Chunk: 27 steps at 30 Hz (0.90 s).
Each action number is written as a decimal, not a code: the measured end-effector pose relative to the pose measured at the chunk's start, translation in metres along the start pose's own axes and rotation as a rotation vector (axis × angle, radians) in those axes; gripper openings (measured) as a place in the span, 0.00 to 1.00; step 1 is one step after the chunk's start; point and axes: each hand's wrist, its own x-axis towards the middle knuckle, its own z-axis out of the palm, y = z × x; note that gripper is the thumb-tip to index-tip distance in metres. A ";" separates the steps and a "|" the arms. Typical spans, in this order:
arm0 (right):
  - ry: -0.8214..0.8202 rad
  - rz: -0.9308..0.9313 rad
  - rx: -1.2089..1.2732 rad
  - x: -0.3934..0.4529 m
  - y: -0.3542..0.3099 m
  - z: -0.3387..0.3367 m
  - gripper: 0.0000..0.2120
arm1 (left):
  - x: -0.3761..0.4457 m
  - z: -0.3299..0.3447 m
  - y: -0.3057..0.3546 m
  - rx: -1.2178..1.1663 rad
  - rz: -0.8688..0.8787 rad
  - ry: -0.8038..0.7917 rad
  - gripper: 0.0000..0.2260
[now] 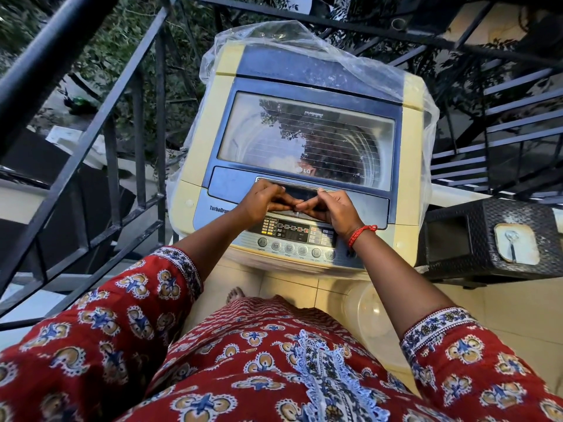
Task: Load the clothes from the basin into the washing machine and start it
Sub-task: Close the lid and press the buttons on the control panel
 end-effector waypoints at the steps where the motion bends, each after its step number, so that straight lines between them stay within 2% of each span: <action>1: -0.001 -0.001 -0.004 0.000 0.000 0.000 0.24 | 0.000 0.000 0.000 0.001 0.002 0.000 0.17; 27: 0.020 -0.003 0.021 0.002 0.004 0.001 0.23 | -0.001 0.000 0.001 0.007 0.008 -0.005 0.18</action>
